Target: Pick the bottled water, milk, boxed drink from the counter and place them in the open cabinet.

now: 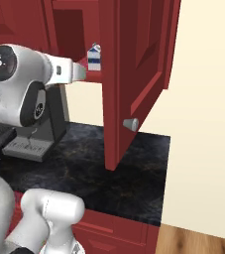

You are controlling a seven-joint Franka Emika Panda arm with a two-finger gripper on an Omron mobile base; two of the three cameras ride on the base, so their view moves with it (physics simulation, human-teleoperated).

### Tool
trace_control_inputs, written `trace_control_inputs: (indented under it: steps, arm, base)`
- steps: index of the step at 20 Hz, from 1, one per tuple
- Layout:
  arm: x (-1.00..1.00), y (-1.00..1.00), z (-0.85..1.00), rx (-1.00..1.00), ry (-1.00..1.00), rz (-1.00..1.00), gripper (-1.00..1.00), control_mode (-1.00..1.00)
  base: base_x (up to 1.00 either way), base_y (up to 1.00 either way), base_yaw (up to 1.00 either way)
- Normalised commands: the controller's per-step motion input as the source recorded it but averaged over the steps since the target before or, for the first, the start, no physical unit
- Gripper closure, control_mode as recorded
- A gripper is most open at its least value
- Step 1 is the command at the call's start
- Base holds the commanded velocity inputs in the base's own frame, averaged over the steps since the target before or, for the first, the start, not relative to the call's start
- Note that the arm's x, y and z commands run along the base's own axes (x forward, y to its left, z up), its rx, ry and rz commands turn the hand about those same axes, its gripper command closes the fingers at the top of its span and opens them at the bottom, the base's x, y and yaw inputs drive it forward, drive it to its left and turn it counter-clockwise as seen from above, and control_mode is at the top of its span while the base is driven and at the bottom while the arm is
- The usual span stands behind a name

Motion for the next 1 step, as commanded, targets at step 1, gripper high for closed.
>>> trace_control_inputs:
  steps: [1]
  arm:
    - [-0.84, 0.08, 0.13, -0.01, -0.01, 0.00, -1.00, -1.00]
  base:
    - [0.00, 0.00, 0.00]
